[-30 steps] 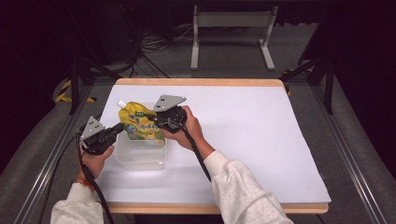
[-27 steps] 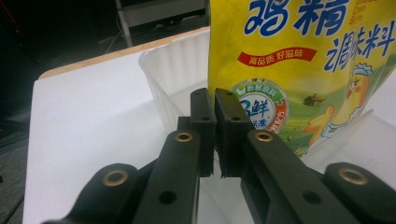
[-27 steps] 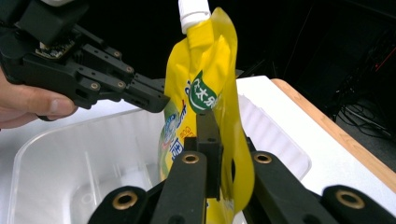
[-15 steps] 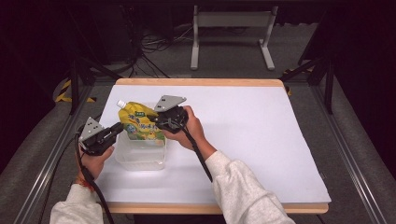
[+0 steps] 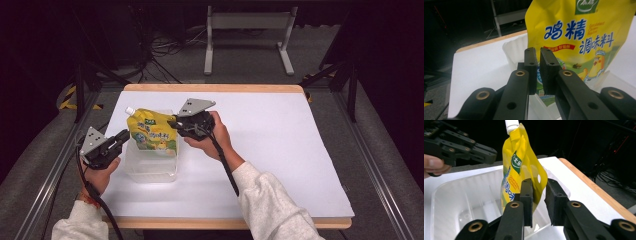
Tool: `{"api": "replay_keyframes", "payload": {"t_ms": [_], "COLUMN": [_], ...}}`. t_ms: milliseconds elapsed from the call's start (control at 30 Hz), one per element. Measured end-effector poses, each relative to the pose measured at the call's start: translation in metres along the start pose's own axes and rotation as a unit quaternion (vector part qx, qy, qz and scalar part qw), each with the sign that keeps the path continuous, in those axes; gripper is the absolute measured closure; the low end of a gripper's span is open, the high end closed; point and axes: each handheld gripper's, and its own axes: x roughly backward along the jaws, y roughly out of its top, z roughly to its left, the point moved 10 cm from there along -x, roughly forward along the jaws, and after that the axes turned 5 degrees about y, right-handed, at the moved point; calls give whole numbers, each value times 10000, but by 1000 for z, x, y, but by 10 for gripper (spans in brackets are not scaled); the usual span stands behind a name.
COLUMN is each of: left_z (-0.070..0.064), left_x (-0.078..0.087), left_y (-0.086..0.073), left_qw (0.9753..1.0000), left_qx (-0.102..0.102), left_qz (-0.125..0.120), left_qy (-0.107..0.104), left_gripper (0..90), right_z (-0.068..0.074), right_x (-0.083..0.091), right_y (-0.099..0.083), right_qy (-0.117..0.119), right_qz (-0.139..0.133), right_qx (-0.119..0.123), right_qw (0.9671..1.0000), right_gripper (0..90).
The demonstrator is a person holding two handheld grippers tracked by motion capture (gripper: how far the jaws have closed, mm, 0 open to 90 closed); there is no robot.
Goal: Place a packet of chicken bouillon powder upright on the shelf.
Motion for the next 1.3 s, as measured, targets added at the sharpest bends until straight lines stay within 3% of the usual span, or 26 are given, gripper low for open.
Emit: {"api": "replay_keyframes", "payload": {"t_ms": [267, 633, 1000, 1300], "left_z": [-7, -32, -61, -79], "left_x": [8, 8, 9, 13], "left_y": [6, 10, 16, 15], "left_qw": [9999, 9991, 9968, 9957], "left_qx": [-21, -255, -524, -633], "left_qz": [-121, -132, -127, -116], "left_qy": [-56, -318, -597, -671], "left_gripper": [827, 809, 730, 627], "right_z": [-3, -10, -21, -30], "right_x": [10, 26, 47, 68], "right_y": [-3, -8, -25, -39], "right_qy": [-53, -284, -556, -749], "right_qz": [-16, 72, 247, 376], "right_qx": [38, 160, 238, 256], "right_qw": [10000, 9994, 9979, 9962], "right_gripper": [787, 808, 785, 764]}}
